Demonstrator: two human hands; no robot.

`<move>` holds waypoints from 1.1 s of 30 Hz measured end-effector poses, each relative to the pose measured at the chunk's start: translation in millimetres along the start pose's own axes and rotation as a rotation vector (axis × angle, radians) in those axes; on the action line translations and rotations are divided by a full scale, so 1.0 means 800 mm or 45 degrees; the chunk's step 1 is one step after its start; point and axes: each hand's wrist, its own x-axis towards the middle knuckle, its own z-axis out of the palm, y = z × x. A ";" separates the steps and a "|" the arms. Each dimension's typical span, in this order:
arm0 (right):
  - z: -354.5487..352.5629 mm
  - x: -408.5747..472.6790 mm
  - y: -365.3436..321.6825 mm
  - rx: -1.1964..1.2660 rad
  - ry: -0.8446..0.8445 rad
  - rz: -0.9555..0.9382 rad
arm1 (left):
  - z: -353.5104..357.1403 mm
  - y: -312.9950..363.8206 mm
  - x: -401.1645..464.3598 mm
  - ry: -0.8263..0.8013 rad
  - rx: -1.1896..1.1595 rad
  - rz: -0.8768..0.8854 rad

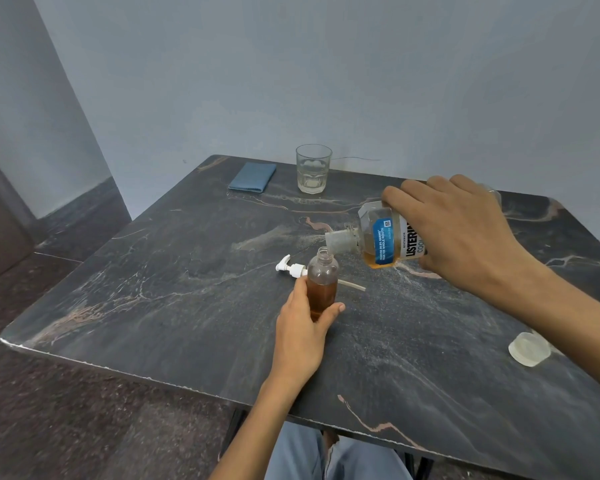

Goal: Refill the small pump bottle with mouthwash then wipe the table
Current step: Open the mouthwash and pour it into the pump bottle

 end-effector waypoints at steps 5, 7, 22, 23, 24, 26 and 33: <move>-0.001 0.000 0.000 0.010 -0.010 -0.009 | 0.000 0.001 0.001 -0.004 -0.006 0.005; -0.002 0.001 0.000 0.008 -0.014 -0.010 | -0.001 0.001 0.000 -0.003 -0.003 0.004; -0.002 0.001 0.000 0.033 0.012 -0.006 | -0.003 0.008 -0.002 -0.004 -0.003 -0.020; -0.002 0.001 0.000 0.038 0.014 -0.008 | -0.003 0.008 -0.002 -0.008 -0.001 -0.028; -0.002 0.001 0.000 0.045 0.018 -0.010 | -0.003 0.009 -0.002 -0.010 0.001 -0.034; -0.002 0.001 0.000 0.048 0.015 -0.018 | -0.003 0.009 -0.002 -0.012 0.002 -0.038; -0.005 0.002 0.000 0.018 -0.013 -0.020 | -0.003 0.009 -0.002 -0.001 0.003 -0.031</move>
